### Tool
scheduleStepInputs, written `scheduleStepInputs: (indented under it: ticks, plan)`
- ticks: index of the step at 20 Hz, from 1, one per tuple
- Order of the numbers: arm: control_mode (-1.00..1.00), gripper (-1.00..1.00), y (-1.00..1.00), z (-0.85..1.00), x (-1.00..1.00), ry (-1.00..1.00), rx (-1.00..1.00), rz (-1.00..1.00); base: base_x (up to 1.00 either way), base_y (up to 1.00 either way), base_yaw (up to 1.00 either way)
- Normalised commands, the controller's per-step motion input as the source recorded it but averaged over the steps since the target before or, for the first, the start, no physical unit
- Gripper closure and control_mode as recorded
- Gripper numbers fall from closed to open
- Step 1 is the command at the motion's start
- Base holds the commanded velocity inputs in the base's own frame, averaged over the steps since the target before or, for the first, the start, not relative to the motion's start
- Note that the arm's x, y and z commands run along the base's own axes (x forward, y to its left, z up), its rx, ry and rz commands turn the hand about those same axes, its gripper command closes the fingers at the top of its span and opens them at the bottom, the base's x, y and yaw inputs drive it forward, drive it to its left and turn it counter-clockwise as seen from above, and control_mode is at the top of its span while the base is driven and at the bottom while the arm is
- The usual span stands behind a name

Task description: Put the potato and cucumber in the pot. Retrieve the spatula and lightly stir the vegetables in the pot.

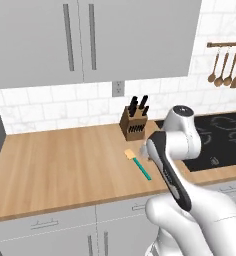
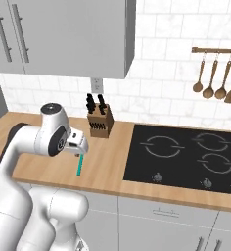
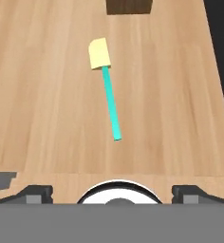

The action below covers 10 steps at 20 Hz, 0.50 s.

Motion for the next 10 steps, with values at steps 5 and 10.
scheduleStepInputs:
  ticks: [5, 10]
  plan:
    - [-1.0, -1.0, 0.14, -0.56, 0.28, 0.16, -0.02, 0.0, 0.0, 0.0, 0.0]
    - [-1.0, -1.0, 0.1, -0.45, 0.16, 0.1, -0.05, 0.0, 0.0, 0.0, 0.0]
